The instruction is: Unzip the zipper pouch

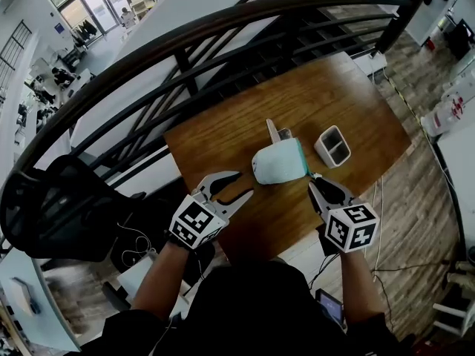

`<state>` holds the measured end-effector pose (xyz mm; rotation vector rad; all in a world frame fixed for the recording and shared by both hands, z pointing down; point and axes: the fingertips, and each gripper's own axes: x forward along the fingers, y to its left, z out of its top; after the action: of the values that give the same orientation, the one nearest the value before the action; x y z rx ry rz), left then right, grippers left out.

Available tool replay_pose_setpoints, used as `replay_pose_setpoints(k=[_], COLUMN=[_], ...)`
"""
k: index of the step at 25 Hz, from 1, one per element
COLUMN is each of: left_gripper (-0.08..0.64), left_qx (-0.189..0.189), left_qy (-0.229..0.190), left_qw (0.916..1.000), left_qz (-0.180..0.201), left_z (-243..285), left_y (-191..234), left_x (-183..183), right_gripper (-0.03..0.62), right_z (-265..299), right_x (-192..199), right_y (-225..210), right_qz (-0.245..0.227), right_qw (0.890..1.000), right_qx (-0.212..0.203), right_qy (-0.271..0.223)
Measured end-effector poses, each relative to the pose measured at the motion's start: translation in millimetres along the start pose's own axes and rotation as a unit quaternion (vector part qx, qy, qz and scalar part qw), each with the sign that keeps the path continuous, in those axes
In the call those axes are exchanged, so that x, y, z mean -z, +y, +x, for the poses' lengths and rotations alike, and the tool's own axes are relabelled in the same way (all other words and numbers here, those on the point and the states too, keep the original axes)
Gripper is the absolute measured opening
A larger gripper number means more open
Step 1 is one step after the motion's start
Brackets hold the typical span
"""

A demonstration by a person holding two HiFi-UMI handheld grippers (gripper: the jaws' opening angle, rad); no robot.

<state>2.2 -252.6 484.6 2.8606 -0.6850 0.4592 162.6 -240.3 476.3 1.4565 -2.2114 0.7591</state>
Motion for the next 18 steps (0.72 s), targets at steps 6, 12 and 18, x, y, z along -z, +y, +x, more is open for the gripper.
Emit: replay_pose_setpoints(k=[6,12,18], left_gripper=[0.152,0.054,0.032], left_qx=[-0.024,-0.041,-0.061], left_qy=[-0.052,-0.095,-0.118], left_qw=[0.9982,0.9941,0.9903], left_qz=[-0.017,-0.034,-0.043], left_z=[-27.1,-53.7,-81.1], left_y=[7.5,6.3,-3.5], left_x=[-10.8,-24.3,-38.7], right_gripper=[0.029,-0.003,-0.003], right_z=[-47.3,-97.6,-124.7], right_x=[-5.1,7.0,7.1], right_y=[11.5,22.3,34.4], right_qz=[0.013,0.027,0.019], right_qw=[0.996,0.985,0.978], right_qx=[0.034,0.093,0.105], right_qy=[-0.084,-0.141,-0.181])
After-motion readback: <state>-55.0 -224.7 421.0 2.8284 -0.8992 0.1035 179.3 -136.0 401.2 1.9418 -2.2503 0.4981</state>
